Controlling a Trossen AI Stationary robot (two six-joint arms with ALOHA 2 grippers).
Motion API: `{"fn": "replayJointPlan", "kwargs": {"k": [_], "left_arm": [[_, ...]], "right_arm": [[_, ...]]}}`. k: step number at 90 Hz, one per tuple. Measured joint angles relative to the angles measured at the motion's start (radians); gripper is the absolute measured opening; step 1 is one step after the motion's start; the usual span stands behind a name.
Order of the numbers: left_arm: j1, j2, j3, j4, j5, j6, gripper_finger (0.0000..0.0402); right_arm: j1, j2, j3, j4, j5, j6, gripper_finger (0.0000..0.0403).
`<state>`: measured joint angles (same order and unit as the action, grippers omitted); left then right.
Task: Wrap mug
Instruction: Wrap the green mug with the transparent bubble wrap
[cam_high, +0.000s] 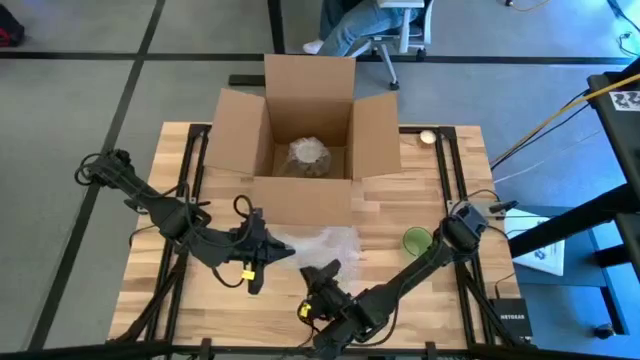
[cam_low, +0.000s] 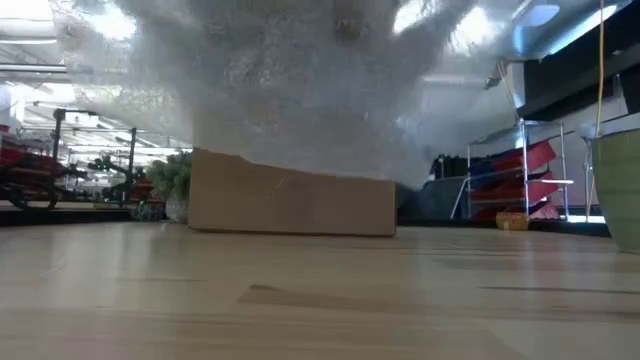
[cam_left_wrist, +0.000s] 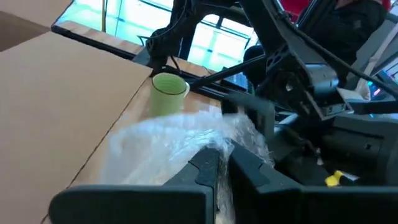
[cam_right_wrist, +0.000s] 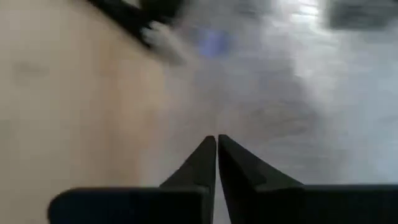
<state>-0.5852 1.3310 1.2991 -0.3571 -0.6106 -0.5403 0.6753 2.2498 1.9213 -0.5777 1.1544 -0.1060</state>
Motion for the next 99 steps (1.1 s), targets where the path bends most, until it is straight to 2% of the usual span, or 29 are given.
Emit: {"fn": "replayJointPlan", "kwargs": {"k": [16,24,29,37,45,49,54,61,73,86,99], "left_arm": [[0.019,0.000,0.000,-0.004,-0.011,0.029,0.0000],[0.026,0.000,0.000,-0.007,-0.019,0.024,0.0000],[0.026,0.000,0.000,-0.002,-0.019,0.021,0.0000],[0.025,0.000,0.000,0.007,-0.020,0.020,0.0000],[0.025,0.000,0.000,0.006,-0.021,0.001,0.0000],[0.025,0.000,0.000,0.005,-0.020,-0.006,0.0000],[0.025,0.000,0.000,0.006,-0.021,-0.011,0.0000],[0.025,0.000,0.000,0.005,-0.021,-0.023,0.0000],[0.025,0.000,0.000,0.009,-0.021,-0.034,0.0000],[0.019,0.000,0.000,0.009,-0.021,-0.045,0.0000],[0.015,0.000,0.000,0.009,-0.021,-0.037,0.0000]], "right_arm": [[0.049,0.000,-0.004,0.003,-0.398,0.197,0.0000],[0.081,0.000,-0.021,-0.010,-0.458,0.266,0.0000],[0.100,0.001,-0.025,-0.044,-0.405,0.282,0.0000],[0.123,0.001,-0.025,-0.078,-0.211,0.282,0.0000],[0.121,0.001,-0.025,-0.037,-0.027,0.252,0.0001],[0.114,0.001,-0.025,0.008,0.026,0.211,0.0004],[0.105,0.000,-0.025,0.068,0.027,0.138,0.0011],[0.091,0.000,-0.024,0.154,-0.027,0.018,0.0029],[0.060,0.000,-0.024,0.248,-0.073,-0.142,0.0081],[0.006,0.000,-0.025,0.245,0.020,-0.246,0.0141],[-0.032,0.000,-0.025,0.252,0.125,-0.322,0.0178]]}}
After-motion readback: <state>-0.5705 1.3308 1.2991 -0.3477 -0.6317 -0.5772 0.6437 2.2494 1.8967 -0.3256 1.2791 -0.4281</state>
